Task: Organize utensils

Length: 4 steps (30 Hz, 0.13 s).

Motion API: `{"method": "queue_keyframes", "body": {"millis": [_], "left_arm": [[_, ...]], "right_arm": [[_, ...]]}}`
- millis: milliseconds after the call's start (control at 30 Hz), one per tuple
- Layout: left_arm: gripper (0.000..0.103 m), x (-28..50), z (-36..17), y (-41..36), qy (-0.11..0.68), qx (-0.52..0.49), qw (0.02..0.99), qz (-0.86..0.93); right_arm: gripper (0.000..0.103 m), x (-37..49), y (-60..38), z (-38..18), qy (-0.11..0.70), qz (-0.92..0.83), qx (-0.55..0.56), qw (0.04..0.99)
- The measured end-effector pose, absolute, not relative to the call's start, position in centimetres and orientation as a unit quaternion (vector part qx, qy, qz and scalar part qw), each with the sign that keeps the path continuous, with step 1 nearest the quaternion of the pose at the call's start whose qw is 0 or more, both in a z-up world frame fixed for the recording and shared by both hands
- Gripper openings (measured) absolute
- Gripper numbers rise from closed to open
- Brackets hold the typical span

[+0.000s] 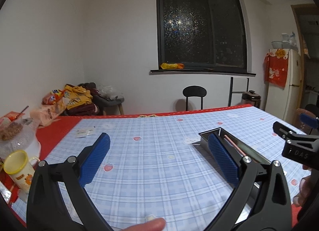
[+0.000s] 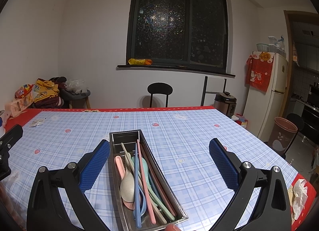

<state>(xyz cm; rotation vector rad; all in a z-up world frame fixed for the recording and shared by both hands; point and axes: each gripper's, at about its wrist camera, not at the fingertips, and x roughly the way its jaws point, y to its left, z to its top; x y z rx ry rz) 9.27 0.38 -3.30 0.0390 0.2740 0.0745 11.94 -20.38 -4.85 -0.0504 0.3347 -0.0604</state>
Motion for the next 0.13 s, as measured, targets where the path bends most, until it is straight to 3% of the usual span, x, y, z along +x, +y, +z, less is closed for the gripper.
{"method": "queue_keyframes", "body": {"millis": [133], "left_arm": [[0.097,9.21,-3.34,0.10,0.135,0.028,0.990,0.038]], "right_arm": [[0.097,11.90,-20.42,-4.78,0.167,-0.032,-0.026,0.985]]}}
